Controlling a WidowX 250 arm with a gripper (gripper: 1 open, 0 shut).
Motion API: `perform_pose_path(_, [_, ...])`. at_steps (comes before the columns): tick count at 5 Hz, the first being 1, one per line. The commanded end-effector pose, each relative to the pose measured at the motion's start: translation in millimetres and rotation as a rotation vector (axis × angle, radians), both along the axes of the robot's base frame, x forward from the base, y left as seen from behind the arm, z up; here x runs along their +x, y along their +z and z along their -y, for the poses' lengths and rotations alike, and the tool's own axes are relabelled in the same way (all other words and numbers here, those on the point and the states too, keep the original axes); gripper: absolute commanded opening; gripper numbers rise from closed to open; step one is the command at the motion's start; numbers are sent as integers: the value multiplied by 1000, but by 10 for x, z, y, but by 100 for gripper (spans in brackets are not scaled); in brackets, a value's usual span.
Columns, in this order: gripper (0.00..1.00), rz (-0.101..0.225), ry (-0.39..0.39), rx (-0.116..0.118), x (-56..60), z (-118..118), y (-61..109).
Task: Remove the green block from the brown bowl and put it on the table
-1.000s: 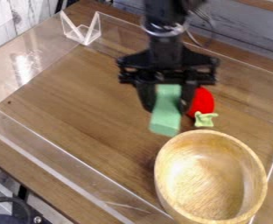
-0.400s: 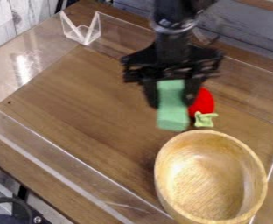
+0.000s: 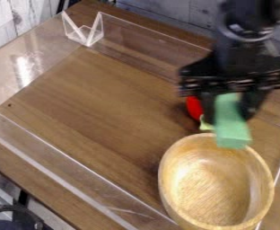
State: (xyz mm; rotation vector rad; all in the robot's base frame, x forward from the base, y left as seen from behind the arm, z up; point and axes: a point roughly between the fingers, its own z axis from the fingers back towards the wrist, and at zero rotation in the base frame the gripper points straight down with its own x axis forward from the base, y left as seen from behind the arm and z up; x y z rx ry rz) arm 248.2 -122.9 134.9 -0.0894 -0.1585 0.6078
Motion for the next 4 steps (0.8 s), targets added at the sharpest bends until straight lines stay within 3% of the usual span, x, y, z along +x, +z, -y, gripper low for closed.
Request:
perform_pose_path(1, [0, 38, -43, -36, 51, 57, 218])
perform_pose_path(3, [0, 75, 190, -28, -65, -64, 274])
perform_pose_path(4, [0, 99, 275, -14, -150, -349, 276])
